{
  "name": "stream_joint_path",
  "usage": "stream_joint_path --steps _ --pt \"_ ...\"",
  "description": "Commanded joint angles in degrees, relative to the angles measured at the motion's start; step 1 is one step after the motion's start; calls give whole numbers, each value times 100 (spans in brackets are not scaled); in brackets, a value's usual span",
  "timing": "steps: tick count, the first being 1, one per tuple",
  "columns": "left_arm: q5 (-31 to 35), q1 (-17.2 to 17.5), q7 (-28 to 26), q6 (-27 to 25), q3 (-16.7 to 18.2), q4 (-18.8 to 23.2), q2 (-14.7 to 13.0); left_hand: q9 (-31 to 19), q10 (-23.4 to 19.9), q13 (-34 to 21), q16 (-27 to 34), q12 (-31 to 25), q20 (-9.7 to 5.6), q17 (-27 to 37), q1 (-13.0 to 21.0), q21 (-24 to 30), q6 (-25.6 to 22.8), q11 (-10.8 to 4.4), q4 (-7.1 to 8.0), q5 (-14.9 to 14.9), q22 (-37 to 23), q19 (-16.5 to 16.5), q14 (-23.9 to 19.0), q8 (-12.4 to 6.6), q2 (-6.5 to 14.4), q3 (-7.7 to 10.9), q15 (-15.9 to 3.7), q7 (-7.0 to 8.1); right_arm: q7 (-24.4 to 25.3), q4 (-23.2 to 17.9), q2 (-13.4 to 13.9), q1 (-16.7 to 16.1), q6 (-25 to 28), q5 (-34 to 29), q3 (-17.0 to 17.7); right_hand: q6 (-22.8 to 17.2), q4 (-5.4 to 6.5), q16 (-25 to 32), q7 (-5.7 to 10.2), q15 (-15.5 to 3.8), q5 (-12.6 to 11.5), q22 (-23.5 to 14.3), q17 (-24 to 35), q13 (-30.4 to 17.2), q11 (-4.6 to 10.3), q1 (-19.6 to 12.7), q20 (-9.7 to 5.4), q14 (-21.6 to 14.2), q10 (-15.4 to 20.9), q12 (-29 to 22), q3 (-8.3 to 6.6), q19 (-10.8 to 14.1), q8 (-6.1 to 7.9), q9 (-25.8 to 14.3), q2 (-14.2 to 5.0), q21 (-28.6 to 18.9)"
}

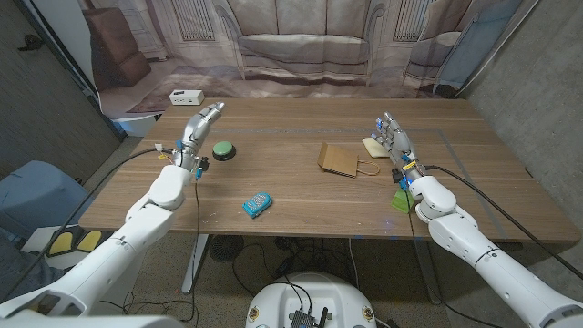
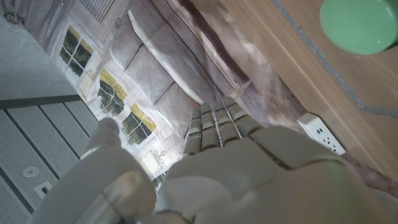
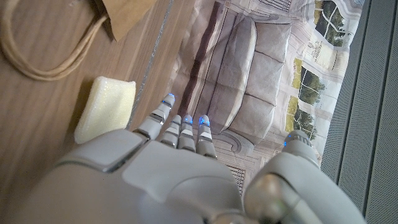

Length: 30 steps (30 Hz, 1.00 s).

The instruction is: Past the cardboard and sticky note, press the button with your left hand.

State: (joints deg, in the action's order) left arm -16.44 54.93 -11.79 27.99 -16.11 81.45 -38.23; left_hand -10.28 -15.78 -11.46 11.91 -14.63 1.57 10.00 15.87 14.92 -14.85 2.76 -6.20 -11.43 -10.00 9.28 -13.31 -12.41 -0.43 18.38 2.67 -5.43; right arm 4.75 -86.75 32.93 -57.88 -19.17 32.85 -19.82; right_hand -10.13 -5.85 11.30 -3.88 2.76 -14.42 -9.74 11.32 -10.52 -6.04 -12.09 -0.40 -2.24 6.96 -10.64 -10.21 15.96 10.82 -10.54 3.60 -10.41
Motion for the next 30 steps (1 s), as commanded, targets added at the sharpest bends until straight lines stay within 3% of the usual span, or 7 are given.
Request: stream_joint_path --steps 1,13,30 --pt "1511 102 -1338 -569 9 279 -133 -14 -18 -3 -1 3 1 14 126 -1 -21 -40 -74 -1 -27 78 -6 13 59 36 -33 54 71 -88 -21 -72 -11 -24 5 -60 -10 16 17 26 -25 -9 26 -18 -4 -25 24 -36 60 -56 4 13 32 -6 -23 -47" --pt "2071 182 -1774 -1121 -29 572 -306 -16 -86 -3 -15 -3 -8 12 233 -21 -98 -72 -125 -4 -29 108 -45 8 113 88 -56 87 83 -99 -52 -64 23 -7 -10 -68 -15 20 18 29 -32 -9 24 -19 -6 -30 23 -47 59 -54 8 13 32 -6 -27 -50" --pt "2976 379 -2174 -2601 -121 1327 -729 -18 -175 -5 -27 -8 -17 10 343 -48 -231 -92 -178 -1 -31 146 -110 -5 147 133 -109 136 173 -197 -46 -152 65 -23 -8 -68 -19 21 21 34 -41 -9 23 -19 -5 -32 27 -50 69 -56 13 10 29 -6 -36 -52"
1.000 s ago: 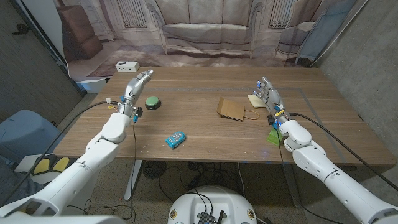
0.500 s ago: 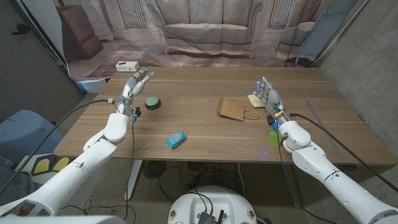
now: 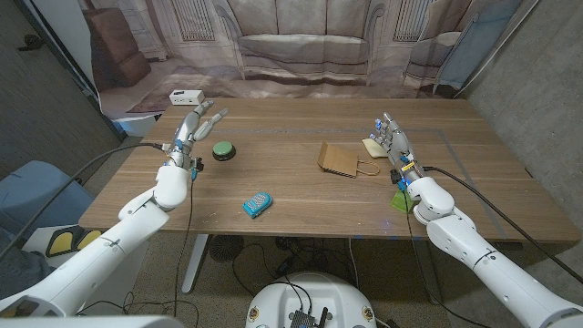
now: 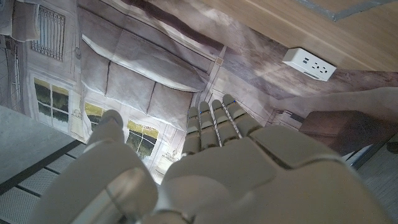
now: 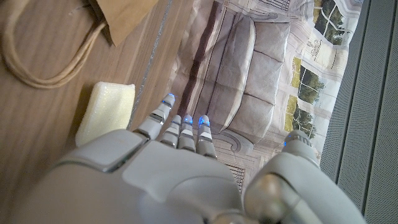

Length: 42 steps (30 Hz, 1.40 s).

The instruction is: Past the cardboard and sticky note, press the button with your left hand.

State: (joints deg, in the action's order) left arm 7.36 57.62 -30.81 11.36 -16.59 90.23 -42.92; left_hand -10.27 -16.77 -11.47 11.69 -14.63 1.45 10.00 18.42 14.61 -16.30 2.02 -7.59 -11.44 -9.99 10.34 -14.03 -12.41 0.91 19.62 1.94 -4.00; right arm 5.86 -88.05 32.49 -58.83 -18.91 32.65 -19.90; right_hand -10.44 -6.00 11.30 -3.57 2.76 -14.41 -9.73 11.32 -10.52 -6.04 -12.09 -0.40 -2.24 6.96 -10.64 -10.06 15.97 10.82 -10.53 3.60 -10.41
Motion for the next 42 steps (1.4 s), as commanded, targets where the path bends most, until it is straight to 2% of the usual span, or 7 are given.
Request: stream_joint_path --steps 1,11,29,34,39,42 --pt "631 117 -280 -1012 -80 478 -285 -19 -78 -4 -7 -9 -7 11 91 -17 -89 -19 -40 0 -31 42 -35 -5 14 9 -40 -8 63 -72 -3 -62 44 0 -1 -39 -3 23 -14 38 -41 -10 24 -19 -4 -32 29 -53 71 -56 -3 9 29 -7 -36 -51" --pt "727 66 14 -1588 -194 686 -553 -20 -174 -5 4 -23 16 10 139 -33 -205 -29 -60 9 -34 75 -135 -18 20 24 -37 -6 137 -124 -13 -122 65 7 14 -43 -3 22 -10 32 -44 -10 24 -20 -4 -30 35 -50 69 -55 0 9 29 -8 -42 -53" --pt "1047 -188 457 -2590 -576 995 -838 -22 -345 -8 9 -46 33 12 157 -57 -434 -49 -57 37 -39 146 -289 -40 7 17 -53 -26 143 -110 -24 -114 113 52 27 -53 -8 22 -6 37 -50 -10 23 -20 -9 -35 37 -53 73 -55 4 1 30 -8 -53 -52" --pt "1142 -259 760 -2989 -685 1208 -986 -22 -409 -9 8 -54 47 14 152 -69 -550 -49 -48 48 -41 161 -336 -59 8 13 -40 -11 102 -80 -23 -101 88 52 18 -56 -11 19 -3 36 -52 -10 22 -20 -6 -40 38 -46 71 -53 2 0 30 -8 -58 -52" --pt "1164 -308 956 -3181 -769 1317 -1073 -23 -505 -10 21 -77 61 15 142 -70 -619 -63 -38 59 -43 197 -412 -63 10 8 -41 -9 85 -67 -8 -107 91 49 14 -60 -13 18 -1 36 -54 -10 21 -20 -5 -45 38 -46 72 -54 1 0 31 -8 -63 -53" --pt "1064 -360 1282 -3297 -804 1423 -1179 -24 -548 -11 32 -82 76 16 133 -68 -678 -70 -30 66 -44 231 -474 -68 12 4 -51 -13 112 -97 -8 -139 126 91 31 -65 -14 20 10 27 -56 -10 21 -20 3 -49 49 -50 69 -52 0 -20 32 -8 -69 -46"
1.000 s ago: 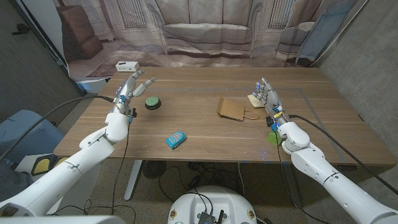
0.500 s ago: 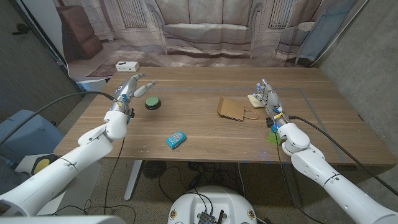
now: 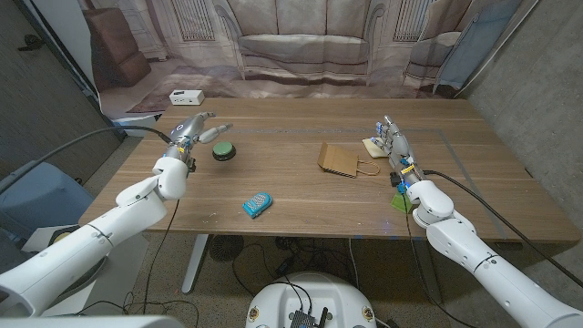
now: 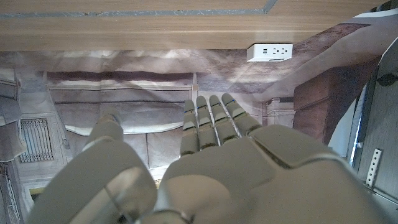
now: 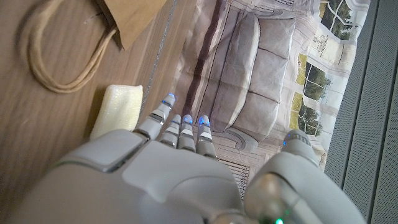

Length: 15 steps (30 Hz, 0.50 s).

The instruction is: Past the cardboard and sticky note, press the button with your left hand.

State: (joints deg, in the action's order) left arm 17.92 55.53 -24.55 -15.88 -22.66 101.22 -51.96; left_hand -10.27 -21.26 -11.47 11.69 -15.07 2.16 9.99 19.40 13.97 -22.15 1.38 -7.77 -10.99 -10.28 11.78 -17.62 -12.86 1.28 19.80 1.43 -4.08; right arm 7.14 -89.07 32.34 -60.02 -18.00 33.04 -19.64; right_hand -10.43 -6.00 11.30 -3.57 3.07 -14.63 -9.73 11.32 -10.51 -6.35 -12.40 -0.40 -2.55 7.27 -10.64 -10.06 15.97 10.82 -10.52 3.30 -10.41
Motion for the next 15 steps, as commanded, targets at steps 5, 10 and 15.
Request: stream_joint_path --steps 5,10,15 --pt "142 -252 935 -915 -367 454 -375 -26 -112 -11 30 -33 28 18 19 -2 -96 2 -2 29 -17 114 -139 -9 -28 -23 11 -25 21 -47 43 -60 53 37 24 -74 -18 20 24 -1 -36 -10 20 -21 40 -27 57 -19 37 -51 -3 -36 34 -9 -48 -42" --pt "225 -279 1010 -1054 -461 479 -441 -26 -128 -11 29 -32 30 19 5 -8 -105 5 5 34 -17 116 -160 -1 -32 -30 15 -26 26 -72 55 -85 42 41 39 -81 -20 21 23 -1 -38 -11 19 -21 38 -33 55 -23 39 -52 -6 -41 35 -9 -55 -42" --pt "336 -323 1087 -1209 -565 500 -492 -26 -126 -11 21 -25 34 20 -5 -14 -114 9 11 38 -18 115 -155 3 -34 -35 17 -25 26 -98 65 -100 59 43 35 -83 -22 20 27 -2 -40 -11 19 -21 45 -38 57 -20 38 -52 -8 -43 35 -9 -62 -43"
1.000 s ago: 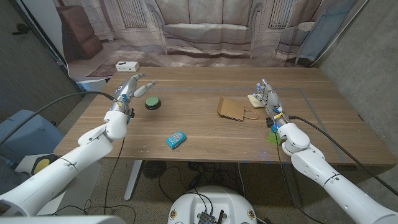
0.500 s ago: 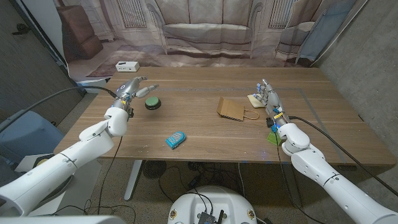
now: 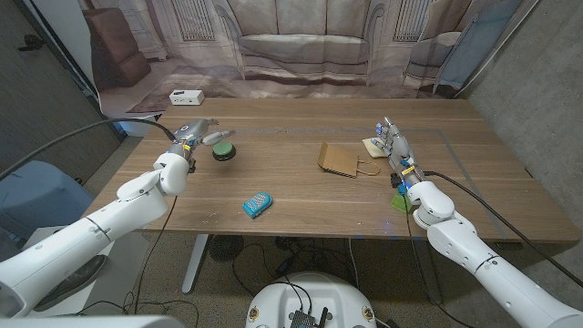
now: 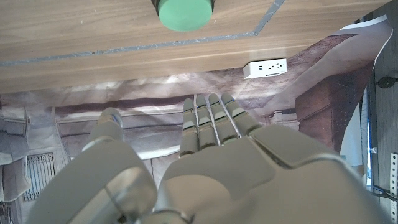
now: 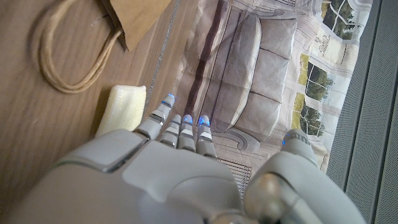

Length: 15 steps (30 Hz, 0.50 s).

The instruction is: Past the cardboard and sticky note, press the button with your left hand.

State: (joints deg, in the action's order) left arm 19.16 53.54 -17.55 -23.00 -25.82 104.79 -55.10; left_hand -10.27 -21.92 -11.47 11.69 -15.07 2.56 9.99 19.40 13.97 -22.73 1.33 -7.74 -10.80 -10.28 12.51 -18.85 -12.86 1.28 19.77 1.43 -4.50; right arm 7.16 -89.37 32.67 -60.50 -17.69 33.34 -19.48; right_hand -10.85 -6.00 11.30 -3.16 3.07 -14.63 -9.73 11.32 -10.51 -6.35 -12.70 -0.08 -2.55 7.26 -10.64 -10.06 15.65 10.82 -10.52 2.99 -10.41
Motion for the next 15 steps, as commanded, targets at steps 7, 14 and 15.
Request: stream_joint_path --steps 7,14,15 --pt "155 -196 524 -484 -325 83 -180 -27 -57 -12 9 -12 18 21 -22 -30 -43 0 18 24 -19 30 -34 26 -36 -40 4 51 34 -93 30 -68 5 -14 13 -43 -24 20 -12 4 -41 -11 19 -21 37 -11 28 -22 35 -50 -9 -14 34 -9 -38 -44" --pt "23 -320 676 -204 -414 -85 -137 -28 -3 -13 -28 30 112 23 -44 -48 -22 5 30 28 -21 29 16 60 -39 -52 18 166 82 -174 61 -131 36 -25 27 -50 -26 20 -9 9 -42 -11 18 -21 37 -14 32 -22 35 -50 -9 -14 35 -9 -42 -45" --pt "46 -352 713 -231 -448 -87 -124 -29 40 -14 -39 56 226 24 -56 -40 -16 -11 36 30 -23 69 30 75 -37 -56 14 182 83 -186 65 -143 40 -16 33 -49 -27 20 -9 6 -42 -11 18 -21 32 -15 32 -22 36 -50 -8 -16 35 -9 -42 -45"
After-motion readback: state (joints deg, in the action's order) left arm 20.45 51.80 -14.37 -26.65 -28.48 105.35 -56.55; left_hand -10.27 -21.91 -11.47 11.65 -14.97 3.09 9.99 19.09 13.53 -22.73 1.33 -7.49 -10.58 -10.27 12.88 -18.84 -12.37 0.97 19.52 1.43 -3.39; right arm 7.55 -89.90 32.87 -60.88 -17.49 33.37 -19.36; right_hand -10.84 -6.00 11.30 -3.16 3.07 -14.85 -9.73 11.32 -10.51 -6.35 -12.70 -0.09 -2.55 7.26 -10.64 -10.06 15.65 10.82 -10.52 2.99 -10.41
